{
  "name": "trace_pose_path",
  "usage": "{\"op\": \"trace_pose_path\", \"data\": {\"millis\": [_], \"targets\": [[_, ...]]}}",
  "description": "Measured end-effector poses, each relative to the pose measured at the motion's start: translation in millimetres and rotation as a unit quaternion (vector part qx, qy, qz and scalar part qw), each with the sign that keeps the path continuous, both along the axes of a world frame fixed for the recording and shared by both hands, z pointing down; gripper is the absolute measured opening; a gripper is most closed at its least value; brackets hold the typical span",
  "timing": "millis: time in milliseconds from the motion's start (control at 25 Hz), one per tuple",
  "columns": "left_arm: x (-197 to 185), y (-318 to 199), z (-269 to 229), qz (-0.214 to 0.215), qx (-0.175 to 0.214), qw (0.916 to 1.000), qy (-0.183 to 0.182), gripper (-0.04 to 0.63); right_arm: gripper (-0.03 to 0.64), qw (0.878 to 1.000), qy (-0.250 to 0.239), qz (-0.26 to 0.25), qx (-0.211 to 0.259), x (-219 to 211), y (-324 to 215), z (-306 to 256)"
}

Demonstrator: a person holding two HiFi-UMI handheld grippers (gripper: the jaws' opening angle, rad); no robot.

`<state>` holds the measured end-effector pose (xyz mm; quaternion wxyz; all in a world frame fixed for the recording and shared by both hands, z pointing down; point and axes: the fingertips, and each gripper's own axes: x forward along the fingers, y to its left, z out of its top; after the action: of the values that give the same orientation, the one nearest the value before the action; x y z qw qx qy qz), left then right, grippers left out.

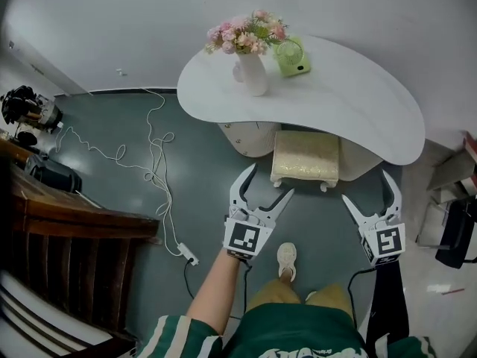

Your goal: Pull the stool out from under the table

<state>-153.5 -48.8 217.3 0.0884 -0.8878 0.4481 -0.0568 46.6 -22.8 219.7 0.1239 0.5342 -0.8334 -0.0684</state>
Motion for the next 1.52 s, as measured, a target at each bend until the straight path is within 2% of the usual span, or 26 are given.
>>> {"op": "trace_pose_path", "data": {"millis": [200,440,640,800,960,1240,1520], "targets": [[-5,-36,31,-0.012,-0.001,0.9999,-0.004,0.399,0.463,1.0,0.0,0.006,-0.014,-7,-27,32],[0,-74,105,-0.014,-0.041,0.9991,-0.001,0.399,0.459,0.999,-0.006,0.008,-0.049,-19,-58,112],[2,-102,190,-0.028,-0.079,0.9965,-0.002,0.399,0.468,0.997,-0.012,0.033,-0.076,-2,-81,200],[16,-122,262,-0.026,-0.116,0.9929,-0.007,0.399,0.474,0.995,-0.014,0.043,-0.093,22,-106,272],[26,-134,331,-0.02,-0.146,0.9886,-0.028,0.407,0.479,0.991,-0.015,0.06,-0.117,42,-124,341],[27,-160,434,-0.041,-0.189,0.9791,-0.061,0.417,0.509,0.987,-0.008,0.066,-0.144,58,-153,430],[20,-183,529,-0.06,-0.218,0.9722,-0.059,0.431,0.519,0.984,-0.001,0.064,-0.169,75,-175,517]]}}
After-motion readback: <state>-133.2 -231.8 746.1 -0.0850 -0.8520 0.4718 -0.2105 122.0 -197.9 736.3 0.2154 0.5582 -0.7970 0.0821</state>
